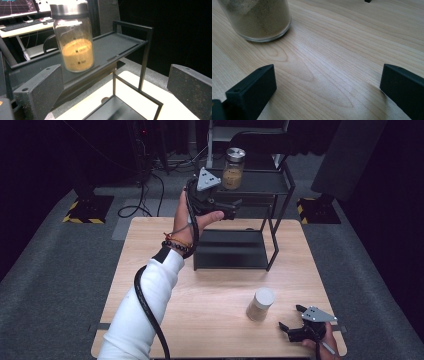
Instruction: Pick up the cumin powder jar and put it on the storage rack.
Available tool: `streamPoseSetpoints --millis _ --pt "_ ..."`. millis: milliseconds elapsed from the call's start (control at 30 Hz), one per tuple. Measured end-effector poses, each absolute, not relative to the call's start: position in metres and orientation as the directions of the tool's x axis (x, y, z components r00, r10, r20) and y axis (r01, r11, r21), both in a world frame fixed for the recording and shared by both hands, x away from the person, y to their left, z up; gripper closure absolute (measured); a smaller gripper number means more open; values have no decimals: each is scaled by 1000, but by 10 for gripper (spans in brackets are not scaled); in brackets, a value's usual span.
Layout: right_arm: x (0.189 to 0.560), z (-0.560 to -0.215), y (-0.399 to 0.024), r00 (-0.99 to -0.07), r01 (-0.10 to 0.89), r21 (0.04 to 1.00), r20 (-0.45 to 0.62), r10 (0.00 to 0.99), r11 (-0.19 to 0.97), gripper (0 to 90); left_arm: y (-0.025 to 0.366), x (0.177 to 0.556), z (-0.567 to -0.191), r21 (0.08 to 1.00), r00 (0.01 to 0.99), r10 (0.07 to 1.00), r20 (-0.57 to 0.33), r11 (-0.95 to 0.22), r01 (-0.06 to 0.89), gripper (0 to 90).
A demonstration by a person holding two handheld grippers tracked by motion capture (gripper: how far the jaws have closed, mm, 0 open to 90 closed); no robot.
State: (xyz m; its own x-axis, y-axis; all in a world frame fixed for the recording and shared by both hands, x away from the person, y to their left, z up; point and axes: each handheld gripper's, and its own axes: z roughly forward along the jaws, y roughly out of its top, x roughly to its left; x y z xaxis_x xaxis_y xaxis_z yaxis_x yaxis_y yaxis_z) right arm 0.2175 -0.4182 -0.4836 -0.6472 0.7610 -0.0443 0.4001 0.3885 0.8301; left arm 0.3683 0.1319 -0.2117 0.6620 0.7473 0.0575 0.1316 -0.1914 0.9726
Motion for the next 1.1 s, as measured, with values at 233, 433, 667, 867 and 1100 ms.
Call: streamPoseSetpoints --millis 233,433,667,867,1100 --pt "216 -484 -417 -645 395 832 -51 762 390 2 135 357 -227 968 680 729 77 -220 125 6" --pt "216 -484 -417 -645 394 832 -53 763 391 2 136 351 -238 964 683 726 83 -233 131 6" --pt "216 -484 -417 -644 393 832 -53 763 391 2 138 340 -260 960 679 728 96 -247 129 6" --pt "216 -484 -417 -644 392 833 -54 763 391 2 144 335 -278 960 678 731 74 -235 149 6" --pt "216 -484 -417 -644 395 832 -52 763 390 2 152 327 -295 962 676 735 61 -224 157 6"
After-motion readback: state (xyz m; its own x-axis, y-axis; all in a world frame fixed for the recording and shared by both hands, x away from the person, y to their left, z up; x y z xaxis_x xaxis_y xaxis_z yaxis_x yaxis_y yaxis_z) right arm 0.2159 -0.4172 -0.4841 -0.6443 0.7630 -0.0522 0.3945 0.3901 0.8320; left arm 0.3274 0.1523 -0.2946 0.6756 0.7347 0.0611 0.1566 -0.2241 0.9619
